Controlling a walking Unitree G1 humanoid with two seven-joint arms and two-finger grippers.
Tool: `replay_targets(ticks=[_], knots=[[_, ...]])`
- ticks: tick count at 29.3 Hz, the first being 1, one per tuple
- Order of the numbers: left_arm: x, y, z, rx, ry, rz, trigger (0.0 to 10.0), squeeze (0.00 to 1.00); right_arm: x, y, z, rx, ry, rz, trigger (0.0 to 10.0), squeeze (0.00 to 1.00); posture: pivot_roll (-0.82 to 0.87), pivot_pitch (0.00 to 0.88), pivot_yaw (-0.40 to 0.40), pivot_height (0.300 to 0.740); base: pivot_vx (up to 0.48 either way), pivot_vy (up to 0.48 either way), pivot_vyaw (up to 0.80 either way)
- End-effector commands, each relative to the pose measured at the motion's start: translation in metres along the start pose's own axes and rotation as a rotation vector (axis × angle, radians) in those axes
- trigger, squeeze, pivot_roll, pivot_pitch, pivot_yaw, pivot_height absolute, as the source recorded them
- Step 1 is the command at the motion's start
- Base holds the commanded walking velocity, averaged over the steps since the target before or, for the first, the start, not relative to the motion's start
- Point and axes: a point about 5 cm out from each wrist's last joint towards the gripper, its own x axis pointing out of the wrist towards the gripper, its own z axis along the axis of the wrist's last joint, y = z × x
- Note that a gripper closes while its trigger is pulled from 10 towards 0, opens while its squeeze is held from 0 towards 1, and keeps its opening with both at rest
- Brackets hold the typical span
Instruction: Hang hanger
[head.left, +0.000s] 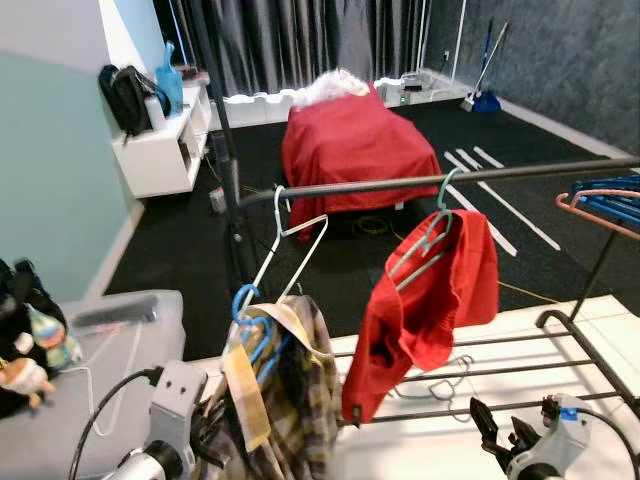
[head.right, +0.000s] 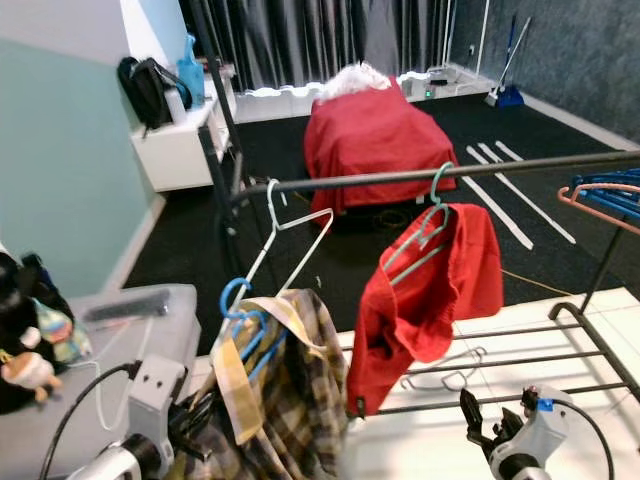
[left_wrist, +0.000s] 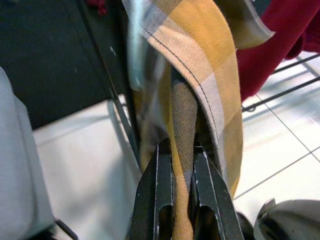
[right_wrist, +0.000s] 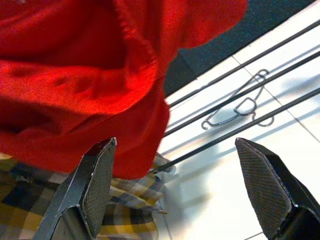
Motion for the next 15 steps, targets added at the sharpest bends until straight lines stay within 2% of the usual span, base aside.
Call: replay_targets(ticks=[1, 4, 11, 15], knots=[[0.003, 0.004, 0.005, -0.012, -0.048, 0.016, 10.0, 0.00, 0.001, 0.002, 0.000, 0.007, 0.005, 0.004, 10.0, 0.00, -0.18, 0.000, 0.048, 0.740, 0.000, -0.480, 0.00], [0.004, 0.010, -0.001, -0.025, -0.025, 0.044, 10.0, 0.00, 0.001, 0.002, 0.000, 0.007, 0.005, 0.004, 10.0, 0.00, -0.18, 0.000, 0.048, 0.740, 0.000, -0.480, 0.00], [0.006, 0.013, -0.017, -0.068, 0.023, 0.066, 10.0, 0.00, 0.001, 0.002, -0.001, 0.007, 0.005, 0.004, 10.0, 0.00, -0.19, 0.000, 0.049, 0.740, 0.000, -0.480, 0.00], [0.003, 0.014, -0.030, -0.111, 0.056, 0.092, 10.0, 0.00, 0.001, 0.002, -0.001, 0.005, 0.004, 0.004, 10.0, 0.00, -0.19, 0.000, 0.047, 0.740, 0.000, 0.000, 0.00]])
